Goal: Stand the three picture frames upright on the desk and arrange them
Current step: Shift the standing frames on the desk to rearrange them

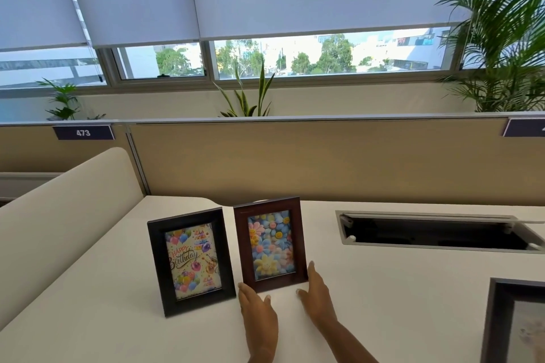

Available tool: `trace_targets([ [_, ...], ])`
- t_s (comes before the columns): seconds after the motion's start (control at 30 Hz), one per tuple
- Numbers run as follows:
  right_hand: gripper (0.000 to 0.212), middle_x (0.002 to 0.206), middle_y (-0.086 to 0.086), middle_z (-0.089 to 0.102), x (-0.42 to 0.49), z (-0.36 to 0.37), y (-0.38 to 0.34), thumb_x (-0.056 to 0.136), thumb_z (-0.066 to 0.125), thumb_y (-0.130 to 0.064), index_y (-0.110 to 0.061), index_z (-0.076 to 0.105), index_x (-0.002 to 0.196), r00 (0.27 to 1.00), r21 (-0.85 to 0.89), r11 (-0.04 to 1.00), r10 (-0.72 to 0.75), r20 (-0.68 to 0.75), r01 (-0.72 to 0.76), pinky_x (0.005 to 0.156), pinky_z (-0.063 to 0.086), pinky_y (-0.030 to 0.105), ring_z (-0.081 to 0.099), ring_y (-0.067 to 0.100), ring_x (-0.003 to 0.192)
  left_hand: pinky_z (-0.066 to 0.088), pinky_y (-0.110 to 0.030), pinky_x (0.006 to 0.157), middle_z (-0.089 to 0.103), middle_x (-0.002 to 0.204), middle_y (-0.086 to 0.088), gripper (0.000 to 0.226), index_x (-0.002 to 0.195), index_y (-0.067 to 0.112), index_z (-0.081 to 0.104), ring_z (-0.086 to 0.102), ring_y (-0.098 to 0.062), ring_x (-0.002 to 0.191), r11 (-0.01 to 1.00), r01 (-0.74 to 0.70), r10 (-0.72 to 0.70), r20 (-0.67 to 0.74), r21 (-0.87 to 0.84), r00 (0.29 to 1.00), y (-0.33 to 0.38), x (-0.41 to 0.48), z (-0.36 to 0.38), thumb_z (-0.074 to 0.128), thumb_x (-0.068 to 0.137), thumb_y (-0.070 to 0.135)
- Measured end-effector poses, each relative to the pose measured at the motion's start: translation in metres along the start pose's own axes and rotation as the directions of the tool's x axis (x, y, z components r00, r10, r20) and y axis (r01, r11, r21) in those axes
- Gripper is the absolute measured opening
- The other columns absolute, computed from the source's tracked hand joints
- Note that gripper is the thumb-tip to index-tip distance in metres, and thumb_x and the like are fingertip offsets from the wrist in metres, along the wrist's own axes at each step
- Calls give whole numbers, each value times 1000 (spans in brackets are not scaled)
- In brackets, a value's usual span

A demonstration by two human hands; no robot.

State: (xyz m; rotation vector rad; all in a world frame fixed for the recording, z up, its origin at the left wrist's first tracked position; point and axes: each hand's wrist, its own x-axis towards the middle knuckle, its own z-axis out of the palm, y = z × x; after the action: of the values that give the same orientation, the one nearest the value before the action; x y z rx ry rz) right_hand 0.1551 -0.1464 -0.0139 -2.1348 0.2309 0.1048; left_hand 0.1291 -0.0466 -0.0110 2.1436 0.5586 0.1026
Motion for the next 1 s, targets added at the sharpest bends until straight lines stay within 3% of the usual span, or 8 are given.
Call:
trace_targets([
  [0.5,72,156,6,11,-68,-31,29,92,44,-5,-5,-6,144,993,-109,990,-82,81,91,114,17,23,22,17,142,22,-38,113,22,152,-22,68,142,-4,15,24,-32,140,1000,-19,20,34,-21,999,-2,-62,21,56,88,3],
  [0.6,65,152,6,26,-85,-47,33,92,45,-2,-6,6,144,996,-74,993,-87,34,89,111,26,24,33,17,137,27,-38,111,25,150,-20,63,143,-1,17,28,-31,139,997,-54,58,72,-55,996,9,-81,28,52,91,4],
  [0.7,50,143,6,43,-103,-75,31,92,44,-1,-10,31,140,982,-29,989,-149,-115,146,109,32,24,43,17,130,29,-37,111,24,151,-16,57,144,3,16,30,-29,138,983,-150,163,122,-105,979,30,-102,37,44,95,10],
  [0.83,38,137,9,51,-116,-126,22,91,50,-5,-7,49,129,882,-68,954,-295,-367,291,107,35,28,50,22,125,28,-30,114,23,154,-6,51,145,14,18,29,-20,140,944,-277,308,172,-181,936,72,-131,50,37,99,21],
  [1.0,33,123,22,60,-128,-206,16,87,54,5,4,55,120,656,-230,893,-441,-613,386,100,37,32,57,33,116,24,-29,116,25,154,3,48,143,21,26,29,-15,140,881,-393,459,277,-263,844,120,-169,70,38,97,31],
])
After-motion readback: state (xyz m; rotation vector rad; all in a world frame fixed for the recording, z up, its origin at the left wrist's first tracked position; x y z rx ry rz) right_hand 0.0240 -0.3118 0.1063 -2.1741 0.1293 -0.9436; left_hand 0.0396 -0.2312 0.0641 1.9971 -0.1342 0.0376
